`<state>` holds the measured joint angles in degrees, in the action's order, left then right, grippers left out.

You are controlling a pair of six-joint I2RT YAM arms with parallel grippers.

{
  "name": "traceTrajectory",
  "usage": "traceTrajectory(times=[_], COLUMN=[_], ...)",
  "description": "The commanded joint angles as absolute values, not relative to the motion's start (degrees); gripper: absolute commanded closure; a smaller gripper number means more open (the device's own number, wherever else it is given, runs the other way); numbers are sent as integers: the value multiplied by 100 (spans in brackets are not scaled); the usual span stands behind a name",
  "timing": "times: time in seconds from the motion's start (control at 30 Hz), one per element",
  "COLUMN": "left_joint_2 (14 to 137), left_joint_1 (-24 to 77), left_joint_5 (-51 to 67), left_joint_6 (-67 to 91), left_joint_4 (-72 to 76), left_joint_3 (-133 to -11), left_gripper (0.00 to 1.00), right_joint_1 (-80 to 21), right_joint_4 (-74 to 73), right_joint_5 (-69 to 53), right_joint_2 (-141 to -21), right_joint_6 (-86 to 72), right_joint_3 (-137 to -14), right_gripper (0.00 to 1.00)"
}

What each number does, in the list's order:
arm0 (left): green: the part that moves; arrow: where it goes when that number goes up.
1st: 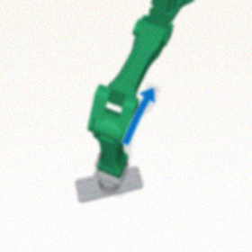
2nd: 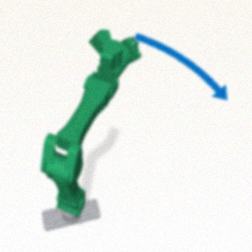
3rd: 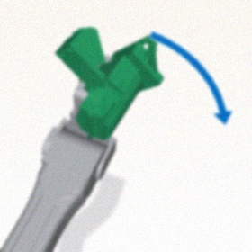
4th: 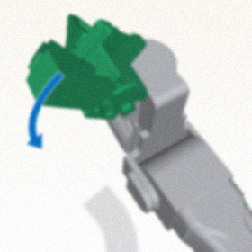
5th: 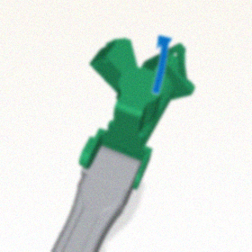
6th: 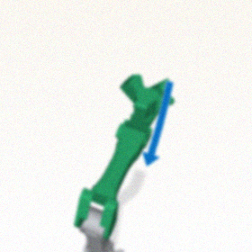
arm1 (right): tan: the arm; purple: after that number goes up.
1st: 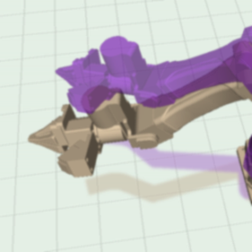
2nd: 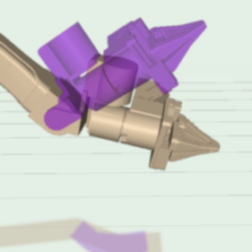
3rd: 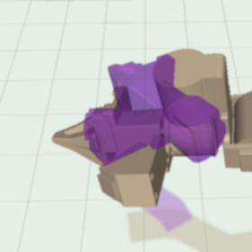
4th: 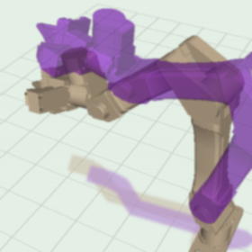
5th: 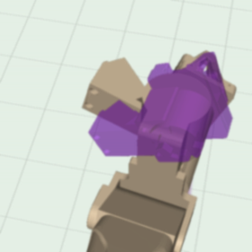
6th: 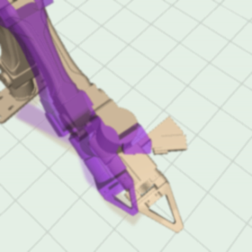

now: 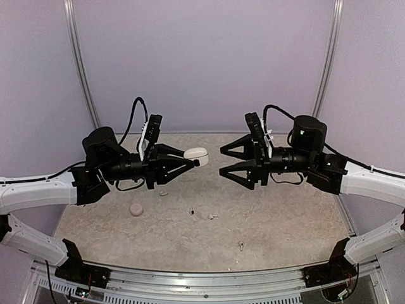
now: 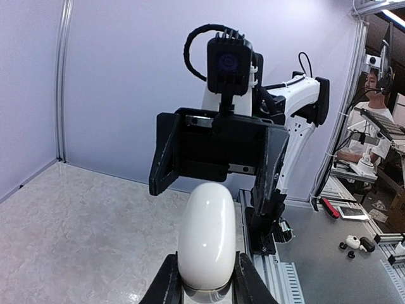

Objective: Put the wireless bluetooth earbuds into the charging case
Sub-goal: Pass from the left arm to the right

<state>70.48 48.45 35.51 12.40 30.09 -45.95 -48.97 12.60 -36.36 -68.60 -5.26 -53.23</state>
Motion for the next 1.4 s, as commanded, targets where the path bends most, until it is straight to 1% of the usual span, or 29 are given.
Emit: traceTrajectory(times=[0.0, 0.1, 0.3, 0.67, 0.9, 1.37], left_joint_2=[7073, 7120, 7206, 7361, 7349, 7373], left_joint_1=[5010, 5091, 5191, 5287, 5291, 5317], left_joint_5=[3342, 3286, 3207, 3140, 3059, 2975], left_joint_6=[993, 925, 918, 924, 889, 859], left_joint_4=[3234, 3201, 3263, 3360, 3362, 3413], left_joint_3=[-4601, -4627, -4679, -4730, -4725, -4727], left_gripper=[86, 86, 86, 86, 87, 87], right_joint_1=[-4832, -4834, -4830, -4867, -4890, -4913], right_joint_4=[1754, 1928, 2015, 2241, 2286, 2327], right_joint_5=[-4325, -4557, -4724, -4775, -4780, -4803], right_joint_2=[-7083, -7219, -7315, -7521, -7648, -7759], right_joint_6=[-947, -1067, -1133, -1252, -1340, -1338], right_joint_3=[-5376, -5391, -5438, -5477, -5524, -5587], right_gripper=[23, 28, 34, 44, 53, 56])
